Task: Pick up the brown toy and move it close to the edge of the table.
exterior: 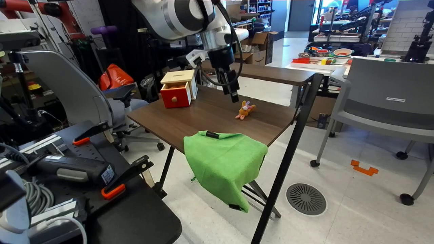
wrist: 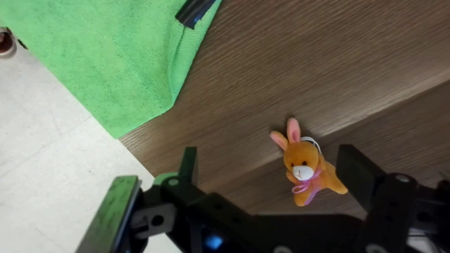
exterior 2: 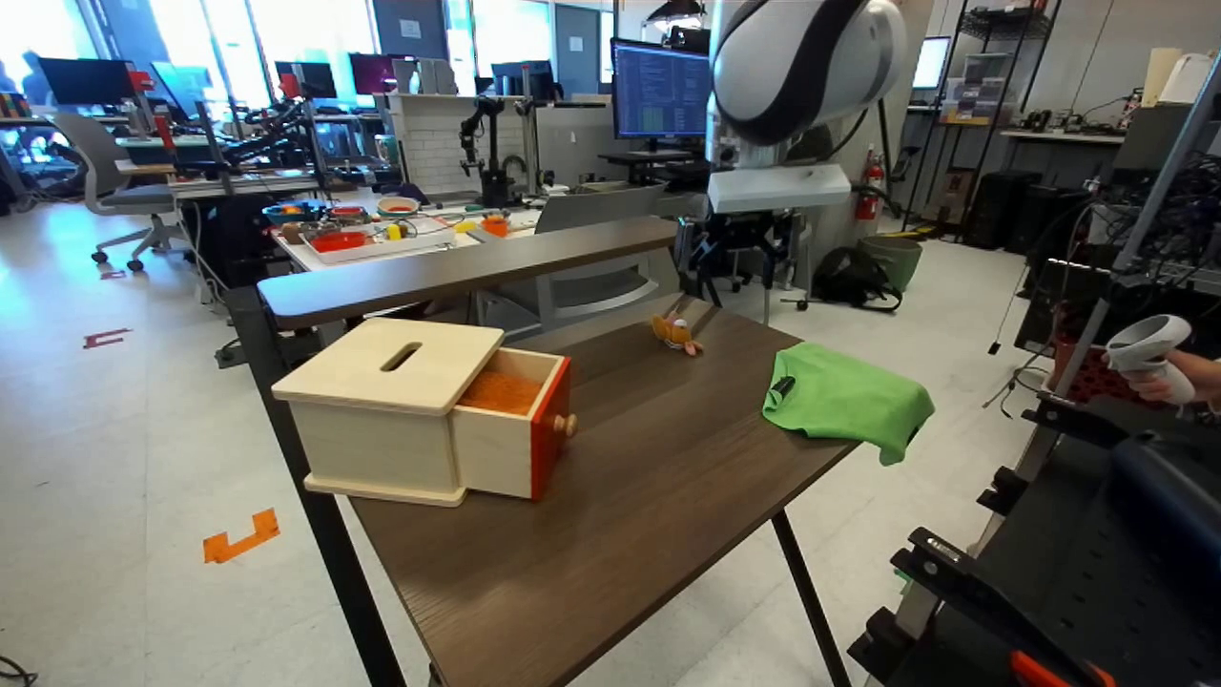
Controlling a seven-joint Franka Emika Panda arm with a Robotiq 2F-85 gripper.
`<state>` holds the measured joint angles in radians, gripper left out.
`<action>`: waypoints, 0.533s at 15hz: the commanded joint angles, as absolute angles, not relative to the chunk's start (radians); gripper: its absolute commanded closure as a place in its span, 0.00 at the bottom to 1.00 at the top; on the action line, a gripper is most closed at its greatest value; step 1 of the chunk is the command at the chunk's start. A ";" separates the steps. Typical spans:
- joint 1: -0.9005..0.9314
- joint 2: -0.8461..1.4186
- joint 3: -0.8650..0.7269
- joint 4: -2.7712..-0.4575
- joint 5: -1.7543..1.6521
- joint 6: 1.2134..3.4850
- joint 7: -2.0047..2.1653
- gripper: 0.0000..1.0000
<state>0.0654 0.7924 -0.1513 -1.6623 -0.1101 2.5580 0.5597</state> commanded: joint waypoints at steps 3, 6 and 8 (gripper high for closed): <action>0.079 1.047 -0.171 -1.309 -0.044 2.435 0.563 0.00; 0.075 1.151 -0.173 -1.158 -0.031 2.400 0.571 0.00; 0.074 1.214 -0.175 -1.062 -0.028 2.383 0.572 0.00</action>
<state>0.0678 1.0977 -0.1563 -1.2544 -0.0497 2.4487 0.5619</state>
